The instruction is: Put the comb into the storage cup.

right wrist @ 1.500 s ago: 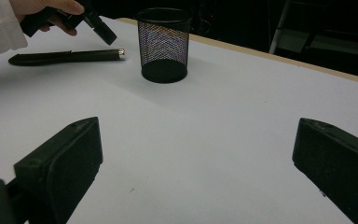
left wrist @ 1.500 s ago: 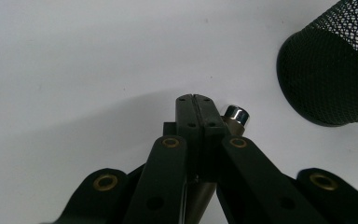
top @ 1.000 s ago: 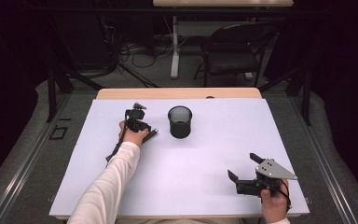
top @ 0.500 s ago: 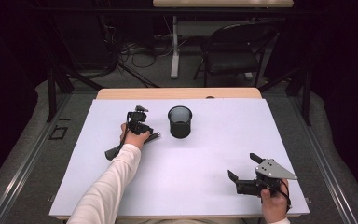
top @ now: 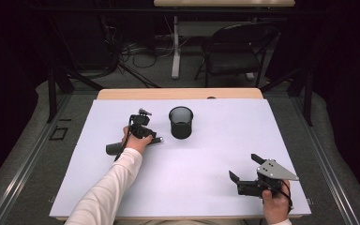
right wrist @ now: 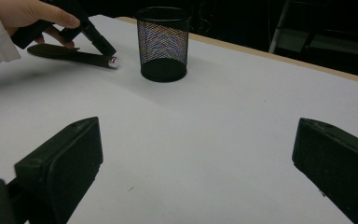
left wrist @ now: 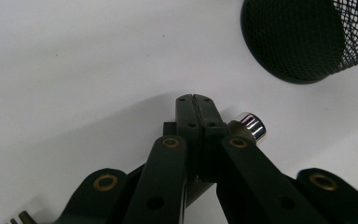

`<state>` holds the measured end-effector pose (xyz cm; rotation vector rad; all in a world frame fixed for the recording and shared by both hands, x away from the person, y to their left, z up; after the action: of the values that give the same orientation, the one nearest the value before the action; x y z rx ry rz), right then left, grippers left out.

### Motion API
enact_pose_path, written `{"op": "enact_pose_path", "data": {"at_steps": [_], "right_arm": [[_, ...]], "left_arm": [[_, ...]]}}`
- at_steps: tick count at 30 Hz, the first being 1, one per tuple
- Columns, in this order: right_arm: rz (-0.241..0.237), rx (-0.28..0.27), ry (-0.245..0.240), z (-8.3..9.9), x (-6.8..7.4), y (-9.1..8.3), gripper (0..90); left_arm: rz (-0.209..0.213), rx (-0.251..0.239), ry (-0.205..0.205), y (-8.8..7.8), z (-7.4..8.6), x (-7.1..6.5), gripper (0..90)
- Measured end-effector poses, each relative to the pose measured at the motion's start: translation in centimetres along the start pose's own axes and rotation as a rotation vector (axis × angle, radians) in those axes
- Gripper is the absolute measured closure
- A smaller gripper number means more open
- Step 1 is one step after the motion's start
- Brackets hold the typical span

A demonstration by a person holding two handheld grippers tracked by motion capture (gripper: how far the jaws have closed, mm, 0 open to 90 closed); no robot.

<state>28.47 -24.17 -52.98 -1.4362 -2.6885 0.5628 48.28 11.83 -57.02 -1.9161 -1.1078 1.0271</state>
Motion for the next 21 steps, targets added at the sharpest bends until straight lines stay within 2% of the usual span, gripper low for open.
{"op": "enact_pose_path", "data": {"at_steps": [21], "right_arm": [[-0.001, -0.001, 0.0, 0.0, 0.0, 0.1, 1.3]], "left_arm": [[0.021, 0.033, 0.059, -1.1, 2.2, 0.0, 90.0]]}}
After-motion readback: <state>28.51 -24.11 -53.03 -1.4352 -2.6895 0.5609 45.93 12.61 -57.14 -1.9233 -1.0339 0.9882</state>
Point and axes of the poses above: each handheld gripper's, and its own axes: y roughly forward along the jaws, z roughly out of its underside, x roughly to its left, the point moved 4 cm from there along y, roughly forward along the jaws, and after that the axes turned 6 degrees about -y, right-handed, at the moved point
